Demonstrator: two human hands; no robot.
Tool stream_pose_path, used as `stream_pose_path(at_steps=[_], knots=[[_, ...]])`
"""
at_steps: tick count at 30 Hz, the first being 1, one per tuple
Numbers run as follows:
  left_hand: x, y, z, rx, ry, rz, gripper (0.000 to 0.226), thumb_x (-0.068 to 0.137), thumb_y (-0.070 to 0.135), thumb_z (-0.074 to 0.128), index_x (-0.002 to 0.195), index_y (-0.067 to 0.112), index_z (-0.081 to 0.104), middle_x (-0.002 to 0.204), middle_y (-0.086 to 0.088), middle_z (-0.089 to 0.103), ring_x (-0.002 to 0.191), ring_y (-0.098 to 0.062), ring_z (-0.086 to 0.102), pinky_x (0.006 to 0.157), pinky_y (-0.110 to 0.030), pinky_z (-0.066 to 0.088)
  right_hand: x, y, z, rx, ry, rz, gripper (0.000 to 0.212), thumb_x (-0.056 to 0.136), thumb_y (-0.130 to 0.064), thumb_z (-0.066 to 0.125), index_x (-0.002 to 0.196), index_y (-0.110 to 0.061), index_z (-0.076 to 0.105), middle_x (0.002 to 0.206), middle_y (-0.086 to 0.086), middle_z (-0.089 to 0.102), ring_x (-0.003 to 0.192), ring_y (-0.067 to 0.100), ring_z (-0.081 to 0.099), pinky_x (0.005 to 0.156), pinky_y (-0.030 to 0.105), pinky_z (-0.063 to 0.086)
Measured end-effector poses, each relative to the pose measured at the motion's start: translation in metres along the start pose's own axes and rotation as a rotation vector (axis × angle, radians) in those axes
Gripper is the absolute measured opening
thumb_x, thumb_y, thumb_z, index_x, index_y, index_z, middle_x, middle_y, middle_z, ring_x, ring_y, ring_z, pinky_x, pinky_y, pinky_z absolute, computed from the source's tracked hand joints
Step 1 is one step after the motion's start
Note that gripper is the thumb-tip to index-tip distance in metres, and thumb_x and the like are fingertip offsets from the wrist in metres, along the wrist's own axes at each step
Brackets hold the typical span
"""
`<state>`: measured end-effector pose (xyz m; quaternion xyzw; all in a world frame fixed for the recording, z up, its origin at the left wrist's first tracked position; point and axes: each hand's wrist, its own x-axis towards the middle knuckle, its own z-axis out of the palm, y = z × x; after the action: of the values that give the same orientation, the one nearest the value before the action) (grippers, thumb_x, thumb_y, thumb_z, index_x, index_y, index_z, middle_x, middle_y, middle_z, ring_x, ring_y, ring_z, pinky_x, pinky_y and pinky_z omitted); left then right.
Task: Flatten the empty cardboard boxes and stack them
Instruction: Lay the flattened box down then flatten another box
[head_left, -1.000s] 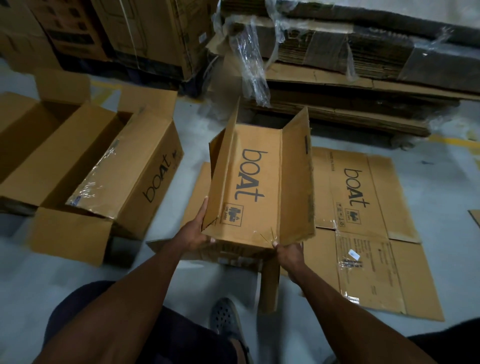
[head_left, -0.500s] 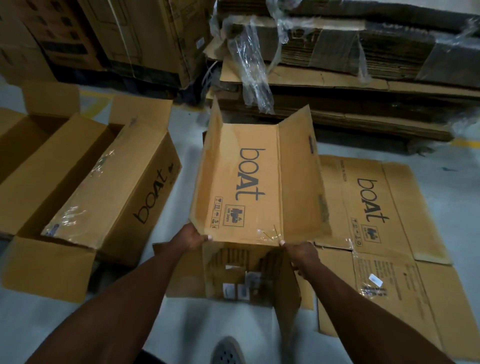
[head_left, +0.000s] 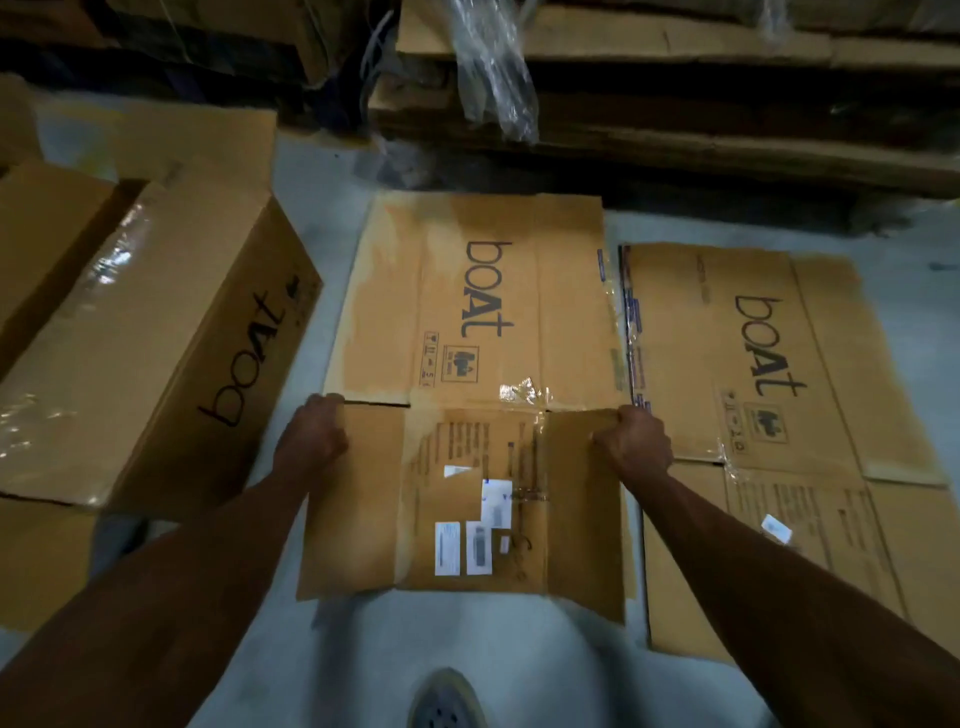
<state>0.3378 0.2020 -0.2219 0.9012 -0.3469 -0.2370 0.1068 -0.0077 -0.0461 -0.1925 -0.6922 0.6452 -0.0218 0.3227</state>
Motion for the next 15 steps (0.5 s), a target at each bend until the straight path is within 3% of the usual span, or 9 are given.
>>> stream_pose_path(at_steps=[2,3,5,7,9,11,13,15], knots=[[-0.003,-0.013,0.017,-0.185,-0.062,-0.108,0.092,0.081,0.044,0.073,0.149,0.002,0.030,0.128,-0.024,0.055,0.110,-0.041,0.060,0.087,-0.040,0.051,0.007,0.024,0.017,0.103,-0.081,0.035,0.027,0.074,-0.021,0.072,0.098,-0.011,0.068,0.091,0.009,0.070,0.085,0.029,0.069,0.075,0.039,0.057],[-0.007,-0.020,0.027,-0.238,-0.128,-0.193,0.096,0.080,0.035,0.080,0.151,-0.001,0.026,0.136,-0.025,0.051,0.119,-0.041,0.056,0.092,-0.040,0.049,0.007,0.036,0.026,0.117,-0.139,0.059,0.030,0.073,-0.023,0.072,0.098,-0.007,0.067,0.092,0.011,0.071,0.084,0.030,0.070,0.075,0.041,0.059],[0.007,-0.071,0.073,-0.264,-0.342,-0.326,0.082,0.076,0.030,0.086,0.140,0.002,0.043,0.132,-0.019,0.055,0.123,-0.039,0.056,0.091,-0.038,0.050,0.011,0.070,0.049,0.104,-0.256,0.120,0.045,0.064,-0.035,0.072,0.099,-0.007,0.067,0.094,0.011,0.072,0.086,0.028,0.070,0.076,0.037,0.059],[0.026,-0.137,0.138,-0.265,-0.451,-0.400,0.092,0.059,0.063,0.088,0.124,0.010,0.053,0.128,-0.015,0.061,0.113,-0.034,0.064,0.087,-0.044,0.058,0.028,0.120,0.081,0.130,-0.303,0.182,0.058,0.060,-0.046,0.076,0.108,-0.018,0.060,0.098,0.002,0.069,0.091,0.024,0.069,0.082,0.036,0.057],[0.022,-0.147,0.169,-0.227,-0.475,-0.451,0.109,0.054,0.073,0.084,0.135,0.015,0.042,0.142,-0.016,0.049,0.122,-0.032,0.057,0.100,-0.047,0.053,0.047,0.164,0.112,0.203,-0.314,0.247,0.080,0.053,-0.051,0.081,0.122,-0.025,0.053,0.107,0.000,0.069,0.097,0.025,0.069,0.087,0.045,0.058],[-0.011,-0.090,0.143,-0.183,-0.426,-0.508,0.119,0.063,0.055,0.089,0.150,0.016,0.016,0.149,-0.015,0.027,0.137,-0.037,0.037,0.110,-0.046,0.042,0.040,0.163,0.113,0.198,-0.272,0.331,0.098,0.046,-0.049,0.083,0.132,-0.020,0.047,0.118,0.006,0.066,0.104,0.029,0.066,0.091,0.049,0.057],[-0.031,-0.045,0.121,-0.197,-0.342,-0.596,0.127,0.061,0.044,0.093,0.151,0.020,0.007,0.148,-0.017,0.020,0.138,-0.042,0.030,0.112,-0.053,0.037,0.016,0.127,0.098,0.156,-0.224,0.413,0.100,0.052,-0.042,0.083,0.138,-0.014,0.041,0.129,0.012,0.056,0.113,0.035,0.059,0.096,0.049,0.053],[-0.027,-0.046,0.115,-0.242,-0.304,-0.637,0.130,0.060,0.039,0.094,0.151,0.022,0.002,0.150,-0.020,0.021,0.137,-0.044,0.030,0.112,-0.056,0.036,0.008,0.110,0.096,0.126,-0.181,0.470,0.100,0.063,-0.035,0.083,0.144,-0.015,0.029,0.136,0.016,0.044,0.121,0.040,0.051,0.101,0.049,0.047]])
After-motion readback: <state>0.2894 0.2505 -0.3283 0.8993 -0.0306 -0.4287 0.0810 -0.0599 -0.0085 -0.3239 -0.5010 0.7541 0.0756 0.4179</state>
